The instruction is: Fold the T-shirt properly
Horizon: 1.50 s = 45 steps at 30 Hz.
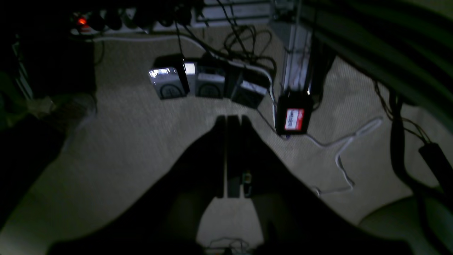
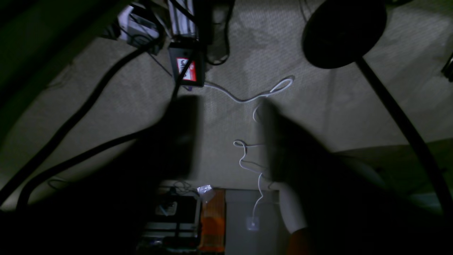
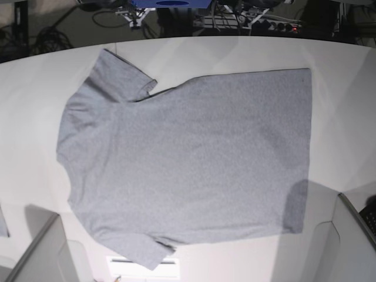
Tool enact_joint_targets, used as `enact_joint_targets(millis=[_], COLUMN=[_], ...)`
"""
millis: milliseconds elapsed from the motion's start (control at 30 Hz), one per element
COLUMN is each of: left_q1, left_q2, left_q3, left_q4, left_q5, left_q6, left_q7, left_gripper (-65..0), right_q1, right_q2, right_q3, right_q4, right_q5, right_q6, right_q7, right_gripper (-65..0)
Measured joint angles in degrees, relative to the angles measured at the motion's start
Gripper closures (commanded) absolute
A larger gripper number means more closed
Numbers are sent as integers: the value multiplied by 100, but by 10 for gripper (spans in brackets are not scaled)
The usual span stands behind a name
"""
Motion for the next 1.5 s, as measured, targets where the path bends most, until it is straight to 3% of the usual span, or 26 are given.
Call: enact_joint_targets(millis=[67, 133, 167, 200, 267, 300, 433, 467, 500, 533, 633, 833, 1000, 1200, 1267, 1500], left_q1=[-15, -28, -24, 4, 22, 28, 31, 31, 44, 63, 120, 122, 131, 188, 382, 2138], left_q2=[2, 2, 7, 11, 20, 37, 133, 144, 151, 151, 105, 103, 111, 70, 9, -369], left_q3=[4, 4, 4, 2, 2, 2, 0, 0, 0, 0, 0, 33, -7, 59, 63, 63], left_q4=[26, 33, 35, 81, 74, 72, 74, 74, 85, 87, 74, 57, 52, 120, 466, 3067], left_q5=[0, -2, -4, -13, -15, -15, -20, -17, -31, -31, -20, -11, -13, 31, 28, 26], left_q6=[0, 0, 0, 0, 0, 0, 0, -7, -26, -24, -22, 2, 463, 389, 136, 195], left_q7=[11, 11, -4, -11, 39, 59, 57, 46, 7, -7, 46, 37, 33, -4, -9, 39], left_gripper=[-5, -5, -5, -7, -16, -51, -323, -354, -339, -283, 0, 0, 0, 0, 0, 0], right_q1=[-57, -101, -120, -125, -120, -107, -90, -90, -94, -107, -138, -138, -308, -660, -800, -1755], right_q2=[52, 79, 76, 61, 46, 37, 72, 79, 85, 92, 90, 90, 92, 317, 442, 560], right_q3=[-4, -2, 0, 2, 2, 2, 2, 2, 2, 2, -4, -4, -11, 2, 2, 39], right_q4=[37, 37, 33, 33, 33, 33, 33, 33, 33, 33, 33, 33, 457, 1117, 1292, 2529], right_q5=[0, -11, 4, -4, 4, 4, 4, 4, 2, 4, 2, 2, 0, 0, 2, 7], right_q6=[2, 0, 0, 2, 2, 2, 0, 0, 0, 0, 0, 0, 0, 9, 4, -15], right_q7=[68, 57, 50, 35, 37, 42, 39, 39, 39, 39, 37, 42, 55, 26, 44, 0], right_gripper=[-345, -183, -62, 0, 0, 0, 0, 0, 0, 0, 0, 0, 0, 0, 0, 0])
